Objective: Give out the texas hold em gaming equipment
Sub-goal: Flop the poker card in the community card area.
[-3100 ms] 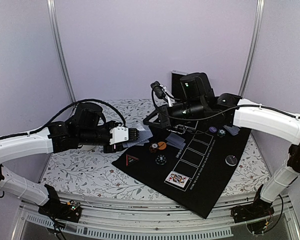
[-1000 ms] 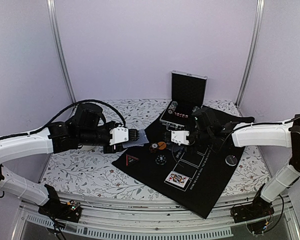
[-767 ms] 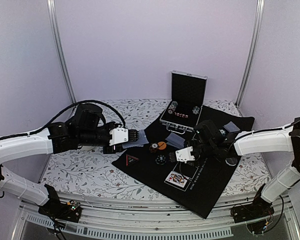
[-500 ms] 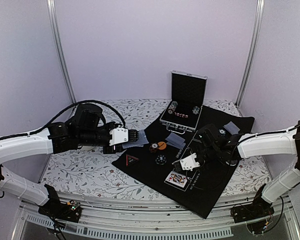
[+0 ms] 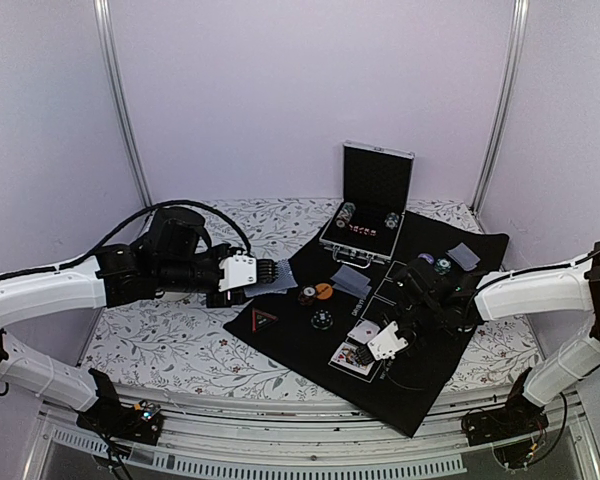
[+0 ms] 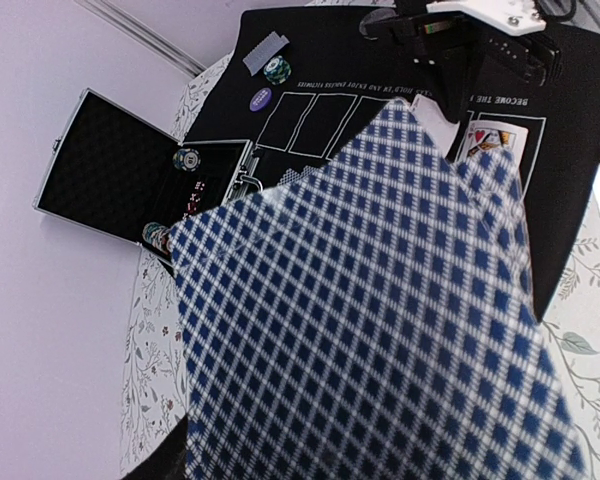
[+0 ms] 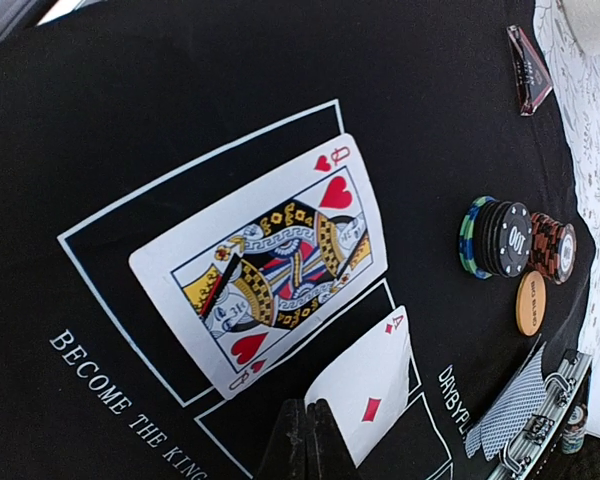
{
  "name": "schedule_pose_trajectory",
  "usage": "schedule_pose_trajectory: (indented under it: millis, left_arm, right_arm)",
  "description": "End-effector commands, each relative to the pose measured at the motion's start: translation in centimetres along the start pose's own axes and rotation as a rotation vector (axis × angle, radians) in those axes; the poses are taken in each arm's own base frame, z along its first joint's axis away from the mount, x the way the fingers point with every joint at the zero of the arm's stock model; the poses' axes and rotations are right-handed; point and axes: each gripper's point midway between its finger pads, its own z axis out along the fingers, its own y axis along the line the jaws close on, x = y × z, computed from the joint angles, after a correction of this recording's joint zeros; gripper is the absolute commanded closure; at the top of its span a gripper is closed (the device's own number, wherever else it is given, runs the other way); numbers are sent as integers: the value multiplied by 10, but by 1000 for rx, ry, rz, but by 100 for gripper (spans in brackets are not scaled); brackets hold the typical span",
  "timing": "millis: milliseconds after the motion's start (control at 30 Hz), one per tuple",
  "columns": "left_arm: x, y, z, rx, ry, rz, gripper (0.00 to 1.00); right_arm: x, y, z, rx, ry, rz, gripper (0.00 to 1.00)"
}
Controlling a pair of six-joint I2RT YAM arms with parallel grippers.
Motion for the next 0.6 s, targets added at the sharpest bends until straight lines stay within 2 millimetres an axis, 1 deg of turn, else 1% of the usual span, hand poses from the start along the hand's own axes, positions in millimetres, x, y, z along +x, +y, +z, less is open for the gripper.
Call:
schedule_pose_trajectory:
  millis: [0, 167, 400, 467, 567]
  left_arm:
    - [-9, -2, -4, -2, -35, 9, 52]
    - [-9, -2, -4, -1, -35, 10, 52]
    - [-9, -1, -4, -3, -34, 11, 52]
    - [-9, -2, -4, -2, -34, 11, 52]
    - [-9, -2, -4, -3, -33, 12, 52]
  right_arm:
    - [3, 15, -3, -28, 18, -54, 98]
    - [5, 19, 0, -40, 24, -76, 98]
    - [9, 21, 1, -43, 37, -104, 98]
    - [11, 22, 0, -40, 48, -107, 94]
    - [13, 22, -3, -30, 63, -113, 84]
